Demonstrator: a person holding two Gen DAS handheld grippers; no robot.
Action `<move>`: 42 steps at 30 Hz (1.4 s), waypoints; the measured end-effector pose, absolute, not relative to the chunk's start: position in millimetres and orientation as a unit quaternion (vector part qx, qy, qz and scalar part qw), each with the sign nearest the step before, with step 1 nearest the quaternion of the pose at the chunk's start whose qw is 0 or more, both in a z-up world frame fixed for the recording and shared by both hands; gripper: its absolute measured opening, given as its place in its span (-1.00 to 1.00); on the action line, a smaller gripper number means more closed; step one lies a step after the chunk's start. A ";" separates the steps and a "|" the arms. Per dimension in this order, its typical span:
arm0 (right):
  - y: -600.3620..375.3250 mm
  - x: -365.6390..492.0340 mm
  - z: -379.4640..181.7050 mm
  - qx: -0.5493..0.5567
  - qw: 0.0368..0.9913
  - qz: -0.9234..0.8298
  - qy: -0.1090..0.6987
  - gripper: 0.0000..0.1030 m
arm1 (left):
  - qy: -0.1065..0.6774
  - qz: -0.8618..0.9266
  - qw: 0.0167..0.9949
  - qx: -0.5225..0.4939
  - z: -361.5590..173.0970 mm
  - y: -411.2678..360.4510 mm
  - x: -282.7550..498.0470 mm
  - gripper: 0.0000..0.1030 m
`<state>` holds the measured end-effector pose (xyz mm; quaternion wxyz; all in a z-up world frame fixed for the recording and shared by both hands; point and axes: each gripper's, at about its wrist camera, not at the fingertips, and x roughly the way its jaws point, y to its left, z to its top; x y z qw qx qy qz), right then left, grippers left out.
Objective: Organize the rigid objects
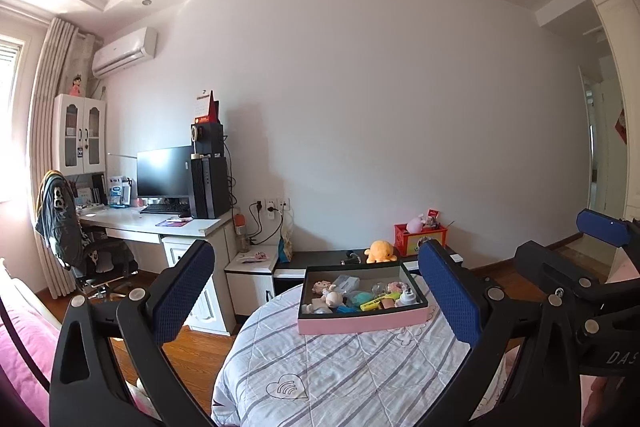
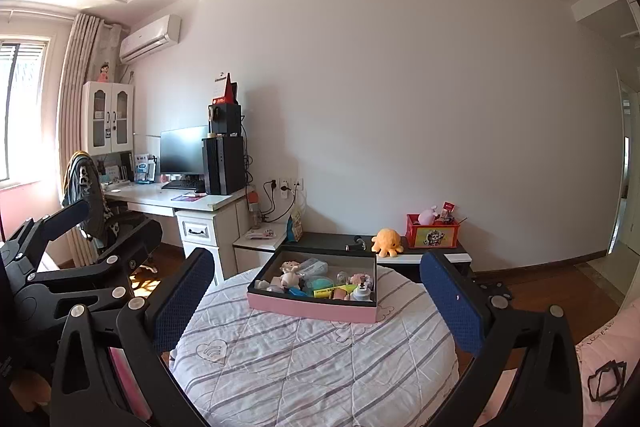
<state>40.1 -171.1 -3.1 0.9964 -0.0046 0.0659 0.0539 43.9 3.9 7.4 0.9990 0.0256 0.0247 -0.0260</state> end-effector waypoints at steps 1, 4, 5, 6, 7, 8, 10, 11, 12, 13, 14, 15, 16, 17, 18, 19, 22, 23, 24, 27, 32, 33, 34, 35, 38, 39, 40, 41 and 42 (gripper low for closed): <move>-170.0 34.6 -1.1 -0.006 0.997 0.053 0.059 1.00 | 0.022 -0.027 0.999 0.025 9.2 4.5 37.6 1.00; -164.9 17.1 3.7 -0.016 0.998 0.040 0.041 1.00 | 0.019 -0.029 0.999 0.025 13.4 5.9 25.8 1.00; -163.9 12.5 4.4 -0.017 0.998 0.038 0.036 1.00 | 0.018 -0.033 0.999 0.022 14.2 7.3 22.9 1.00; -163.7 9.3 5.3 -0.016 0.999 0.038 0.032 1.00 | 0.018 -0.036 0.999 0.021 15.2 7.3 20.9 1.00; -163.3 6.1 6.0 -0.016 0.999 0.037 0.028 1.00 | 0.017 -0.037 0.999 0.021 15.6 7.1 18.2 1.00; -163.1 4.3 6.6 -0.017 0.999 0.035 0.025 1.00 | 0.015 -0.035 0.999 0.021 16.0 7.3 16.6 1.00; -162.5 1.2 7.8 -0.020 0.999 0.032 0.020 1.00 | 0.013 -0.031 0.999 0.024 16.8 6.0 14.2 1.00; -162.5 1.0 8.2 -0.019 0.999 0.032 0.019 1.00 | 0.011 -0.031 0.999 0.023 17.2 6.4 13.3 1.00; -163.3 0.2 8.4 -0.018 0.999 0.032 0.018 1.00 | 0.009 -0.030 0.999 0.022 17.6 6.7 12.1 1.00; -163.9 0.9 7.8 -0.016 0.999 0.032 0.018 1.00 | 0.009 -0.029 0.999 0.022 17.8 7.0 12.0 1.00; -164.2 1.2 7.3 -0.015 0.999 0.032 0.017 1.00 | 0.010 -0.028 0.999 0.023 17.3 7.1 12.5 1.00; -163.8 2.1 6.9 -0.016 0.999 0.030 0.018 1.00 | 0.010 -0.027 0.999 0.023 17.2 7.2 12.5 1.00; -164.2 3.0 6.6 -0.015 0.999 0.030 0.019 1.00 | 0.012 -0.027 0.999 0.023 16.7 7.3 13.7 1.00; -165.0 4.1 4.9 -0.015 0.999 0.029 0.019 1.00 | 0.013 -0.027 0.999 0.022 16.4 7.6 13.8 1.00; -164.7 4.1 4.1 -0.015 0.999 0.029 0.019 1.00 | 0.014 -0.028 0.999 0.021 16.4 7.9 13.6 1.00; -164.7 4.3 4.1 -0.015 0.999 0.028 0.019 1.00 | 0.014 -0.028 0.999 0.020 16.2 8.2 13.7 1.00; -164.2 4.9 1.9 -0.018 0.999 0.022 0.018 1.00 | 0.014 -0.024 0.999 0.022 16.3 7.6 14.7 1.00; -164.2 5.2 1.6 -0.018 0.999 0.021 0.018 1.00 | 0.013 -0.023 0.999 0.022 16.4 7.2 14.5 1.00; -163.9 4.5 1.2 -0.017 0.999 0.021 0.018 1.00 | 0.012 -0.023 0.999 0.023 16.0 6.7 14.1 1.00; -163.0 3.7 0.4 -0.018 0.999 0.019 0.018 1.00 | 0.010 -0.021 0.999 0.024 15.2 4.9 15.3 1.00; -162.9 4.2 0.2 -0.017 1.000 0.018 0.018 1.00 | 0.007 -0.019 0.999 0.026 14.7 3.5 13.3 1.00; -162.4 3.6 0.0 -0.017 1.000 0.018 0.017 1.00 | 0.005 -0.019 0.999 0.026 14.6 3.3 13.4 1.00; -162.2 3.3 0.0 -0.016 1.000 0.019 0.017 1.00 | 0.006 -0.018 0.999 0.026 14.2 3.1 13.9 1.00; -161.3 2.3 -0.4 -0.017 1.000 0.018 0.018 1.00 | 0.007 -0.017 0.999 0.027 13.8 3.1 13.3 1.00; -160.3 2.9 -0.2 -0.017 1.000 0.015 0.019 1.00 | 0.008 -0.016 0.999 0.026 13.6 3.2 13.6 1.00; -160.4 3.0 -0.2 -0.017 1.000 0.015 0.020 1.00 | 0.008 -0.017 0.999 0.027 14.1 3.5 13.7 1.00; -160.5 3.0 -0.6 -0.016 1.000 0.015 0.020 1.00 | 0.009 -0.017 0.999 0.027 13.9 3.7 13.6 1.00; -160.6 3.1 -0.4 -0.017 1.000 0.015 0.020 1.00 | 0.008 -0.016 0.999 0.026 13.8 3.6 13.4 1.00; -160.7 3.1 -0.4 -0.016 1.000 0.015 0.020 1.00 | 0.008 -0.017 0.999 0.026 14.3 3.9 13.6 1.00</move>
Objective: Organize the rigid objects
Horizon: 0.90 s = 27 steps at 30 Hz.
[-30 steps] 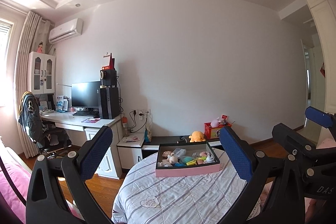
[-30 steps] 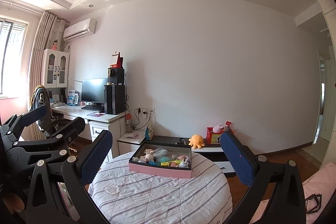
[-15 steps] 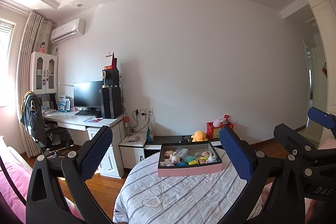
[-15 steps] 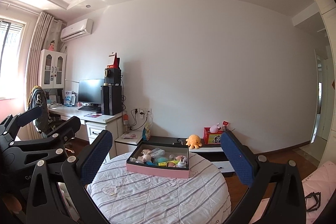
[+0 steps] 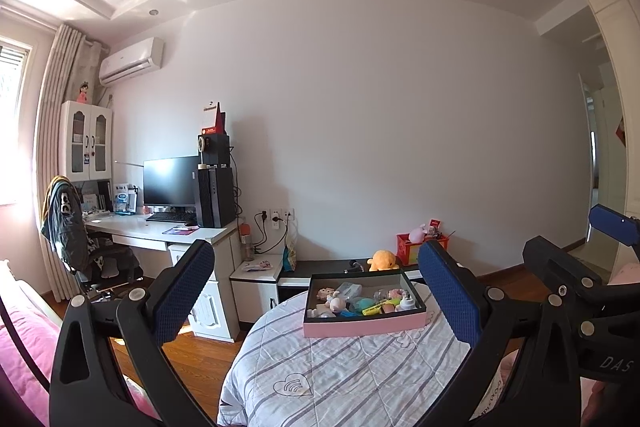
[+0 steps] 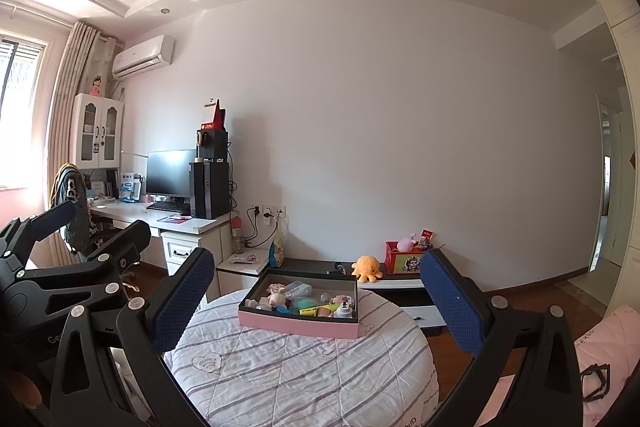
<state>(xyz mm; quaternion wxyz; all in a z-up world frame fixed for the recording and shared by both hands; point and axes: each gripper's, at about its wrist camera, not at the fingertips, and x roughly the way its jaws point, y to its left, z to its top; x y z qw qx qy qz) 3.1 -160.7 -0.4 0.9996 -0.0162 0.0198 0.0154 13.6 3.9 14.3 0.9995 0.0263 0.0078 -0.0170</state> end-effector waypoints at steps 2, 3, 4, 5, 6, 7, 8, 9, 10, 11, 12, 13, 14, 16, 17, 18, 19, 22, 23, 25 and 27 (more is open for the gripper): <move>-160.5 2.9 -0.3 -0.016 1.000 0.014 0.019 1.00 | 0.009 -0.018 0.999 0.026 13.8 3.9 13.6 1.00; -160.4 2.7 -1.0 -0.016 1.000 0.014 0.018 1.00 | 0.009 -0.017 0.999 0.026 14.0 3.2 14.0 1.00; -160.5 2.8 -1.2 -0.016 1.000 0.014 0.019 1.00 | 0.009 -0.016 0.999 0.027 14.1 3.6 13.8 1.00; -160.3 2.6 -1.3 -0.016 1.000 0.013 0.020 1.00 | 0.009 -0.016 0.999 0.027 14.0 3.5 13.5 1.00; -160.0 2.2 -1.7 -0.016 1.000 0.013 0.019 1.00 | 0.008 -0.015 1.000 0.026 14.2 3.6 12.8 1.00; -160.4 1.8 -2.0 -0.015 1.000 0.013 0.018 1.00 | 0.009 -0.015 0.999 0.026 13.9 3.6 12.7 1.00; -160.3 1.6 -1.9 -0.015 1.000 0.011 0.018 1.00 | 0.008 -0.015 0.999 0.026 13.7 3.8 12.5 1.00; -160.4 1.5 -2.3 -0.016 1.000 0.010 0.018 1.00 | 0.009 -0.016 0.999 0.026 13.8 3.8 12.6 1.00; -160.0 1.1 -2.0 -0.016 1.000 0.008 0.017 1.00 | 0.009 -0.015 0.999 0.027 13.8 3.8 12.6 1.00; -159.7 0.5 -2.2 -0.018 1.000 0.006 0.016 1.00 | 0.009 -0.014 0.999 0.027 13.6 3.7 11.9 1.00; -159.6 0.1 -2.7 -0.018 1.000 0.005 0.015 1.00 | 0.008 -0.013 1.000 0.027 13.5 3.5 11.0 1.00; -159.5 -0.1 -2.1 -0.017 1.000 0.005 0.014 1.00 | 0.008 -0.012 1.000 0.027 13.5 3.3 10.5 1.00; -159.7 -0.2 -1.8 -0.016 1.000 0.005 0.014 1.00 | 0.008 -0.012 1.000 0.027 13.6 2.8 10.3 1.00; -159.8 -0.8 -1.5 -0.016 1.000 0.004 0.012 1.00 | 0.008 -0.012 1.000 0.027 13.9 1.6 11.2 1.00; -159.5 -1.4 -1.6 -0.016 1.000 0.002 0.011 1.00 | 0.008 -0.012 1.000 0.027 13.9 1.5 10.9 1.00; -159.3 -1.9 -1.7 -0.017 1.000 0.001 0.010 1.00 | 0.008 -0.012 0.999 0.028 13.8 1.4 10.7 1.00; -159.3 -2.1 -1.5 -0.018 1.000 -0.001 0.009 1.00 | 0.008 -0.011 0.999 0.029 14.4 0.7 11.9 1.00; -159.9 -1.7 -1.7 -0.018 1.000 -0.004 0.009 1.00 | 0.009 -0.011 0.999 0.030 14.3 -0.2 12.1 1.00; -159.5 -1.4 -1.6 -0.018 1.000 -0.005 0.010 1.00 | 0.009 -0.010 0.999 0.030 14.2 -0.2 11.9 1.00; -158.7 -0.7 -1.2 -0.018 1.000 -0.006 0.011 1.00 | 0.007 -0.009 0.999 0.031 13.8 -0.9 11.9 1.00; -158.2 -0.6 -1.3 -0.018 1.000 -0.005 0.011 1.00 | 0.003 -0.007 0.999 0.032 13.5 -1.0 9.9 1.00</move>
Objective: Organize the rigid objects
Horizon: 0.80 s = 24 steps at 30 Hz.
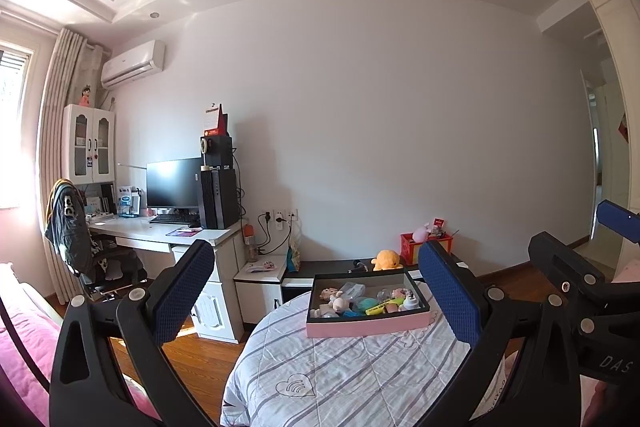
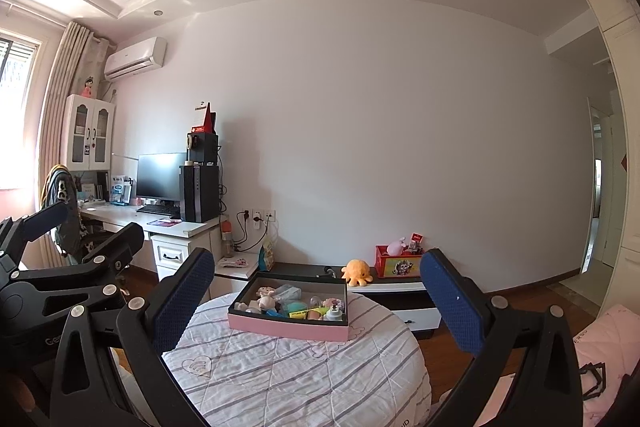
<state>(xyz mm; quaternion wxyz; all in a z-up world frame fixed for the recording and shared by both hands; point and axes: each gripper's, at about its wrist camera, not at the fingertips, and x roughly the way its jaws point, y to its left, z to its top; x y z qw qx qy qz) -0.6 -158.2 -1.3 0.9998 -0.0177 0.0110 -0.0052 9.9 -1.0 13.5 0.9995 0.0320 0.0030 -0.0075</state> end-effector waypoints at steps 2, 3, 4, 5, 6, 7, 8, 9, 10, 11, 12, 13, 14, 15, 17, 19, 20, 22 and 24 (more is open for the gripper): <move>-159.0 -0.1 -1.0 -0.017 1.000 -0.004 0.012 1.00 | -0.001 -0.005 0.999 0.032 13.1 -1.9 9.3 1.00; -158.8 -0.2 -1.0 -0.017 1.000 -0.004 0.012 1.00 | -0.003 -0.006 0.999 0.031 13.2 -2.2 9.3 1.00; -159.3 0.1 -1.0 -0.016 1.000 -0.004 0.011 1.00 | -0.004 -0.007 1.000 0.030 13.2 -1.9 9.1 1.00; -159.5 -0.1 -0.6 -0.016 1.000 -0.003 0.010 1.00 | -0.003 -0.007 1.000 0.030 13.2 -1.8 9.2 1.00; -159.3 0.0 -0.5 -0.016 1.000 -0.004 0.010 1.00 | -0.002 -0.007 1.000 0.030 13.6 -2.1 10.0 1.00; -159.0 0.2 -0.5 -0.017 1.000 -0.005 0.010 1.00 | -0.001 -0.006 0.999 0.031 13.5 -2.3 9.9 1.00; -159.1 0.6 -0.7 -0.017 1.000 -0.005 0.011 1.00 | -0.002 -0.006 1.000 0.030 13.9 -2.0 9.8 1.00; -159.0 0.7 -0.9 -0.017 1.000 -0.005 0.011 1.00 | -0.002 -0.007 1.000 0.030 14.1 -1.8 9.9 1.00; -159.1 0.8 -1.2 -0.016 1.000 -0.004 0.012 1.00 | -0.002 -0.007 1.000 0.030 14.0 -1.8 9.9 1.00; -159.2 1.0 -1.3 -0.016 1.000 -0.004 0.012 1.00 | -0.002 -0.007 1.000 0.030 14.1 -1.8 9.9 1.00; -159.1 0.9 -1.4 -0.016 1.000 -0.005 0.012 1.00 | -0.002 -0.007 1.000 0.029 14.1 -1.8 9.9 1.00; -159.2 1.0 -1.3 -0.016 1.000 -0.005 0.011 1.00 | -0.002 -0.007 1.000 0.030 14.1 -1.8 9.8 1.00; -159.0 0.5 -1.5 -0.017 1.000 -0.005 0.011 1.00 | -0.003 -0.007 1.000 0.030 14.1 -1.8 9.7 1.00; -159.1 0.5 -1.6 -0.017 1.000 -0.005 0.011 1.00 | -0.003 -0.007 1.000 0.030 14.4 -1.8 9.9 1.00; -159.1 0.4 -1.5 -0.016 1.000 -0.004 0.010 1.00 | -0.003 -0.007 1.000 0.031 14.3 -1.8 9.9 1.00; -159.1 0.6 -1.5 -0.016 1.000 -0.004 0.011 1.00 | -0.003 -0.006 1.000 0.031 13.8 -0.8 9.6 1.00; -159.2 0.2 -1.2 -0.016 1.000 -0.004 0.011 1.00 | -0.002 -0.006 1.000 0.030 13.6 -0.6 9.6 1.00; -159.2 0.3 -1.1 -0.016 1.000 -0.004 0.011 1.00 | -0.003 -0.006 1.000 0.031 13.9 -0.8 9.5 1.00; -159.2 0.2 -1.2 -0.016 1.000 -0.004 0.011 1.00 | -0.003 -0.006 1.000 0.031 13.8 -0.7 9.8 1.00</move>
